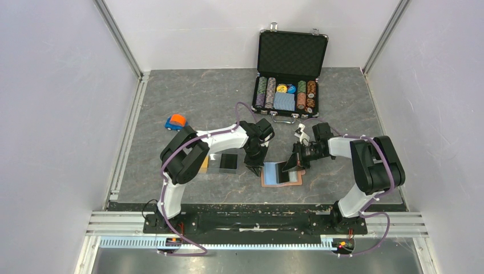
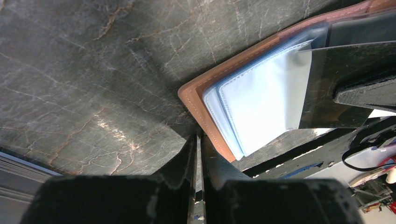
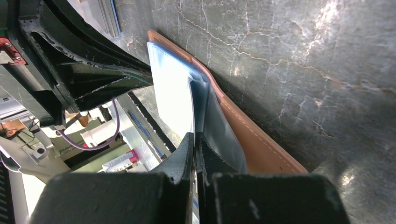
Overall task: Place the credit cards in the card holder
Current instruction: Insert the credit card into the card holder.
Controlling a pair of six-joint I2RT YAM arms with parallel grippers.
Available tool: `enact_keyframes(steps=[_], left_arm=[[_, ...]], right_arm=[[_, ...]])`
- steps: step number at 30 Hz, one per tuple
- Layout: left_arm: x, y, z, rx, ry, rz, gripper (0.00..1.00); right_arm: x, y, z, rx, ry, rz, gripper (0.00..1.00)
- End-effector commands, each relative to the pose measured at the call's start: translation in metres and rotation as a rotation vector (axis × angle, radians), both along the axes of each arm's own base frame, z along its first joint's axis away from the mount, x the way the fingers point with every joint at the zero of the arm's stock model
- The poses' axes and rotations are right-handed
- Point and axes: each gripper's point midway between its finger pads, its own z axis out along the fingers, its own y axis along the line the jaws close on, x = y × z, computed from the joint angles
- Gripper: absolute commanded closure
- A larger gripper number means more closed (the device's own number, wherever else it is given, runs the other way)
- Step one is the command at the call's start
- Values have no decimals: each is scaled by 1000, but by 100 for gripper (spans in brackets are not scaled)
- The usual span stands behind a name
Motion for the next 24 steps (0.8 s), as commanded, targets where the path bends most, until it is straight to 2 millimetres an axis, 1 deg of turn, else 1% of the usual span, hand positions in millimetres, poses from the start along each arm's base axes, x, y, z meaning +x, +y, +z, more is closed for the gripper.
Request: enact_keyframes(steps=[1, 11, 17, 22, 24], left_arm=[[-3, -9, -12, -20, 8, -50, 88], [-4, -10, -13, -23, 13, -52, 88], [-4, -11, -13, -26, 18, -49, 92], [-3, -12, -12, -29, 18, -49, 94], [-4, -12, -13, -26, 19, -50, 94]], right_arm=[[0, 1, -8, -19, -11, 11, 100], [-1, 11, -12, -33, -20, 15, 100], [0, 20, -11, -33, -38, -3, 100], [-2, 28, -12, -40, -37, 0, 100], [-2, 27, -14, -72, -39, 13, 95]])
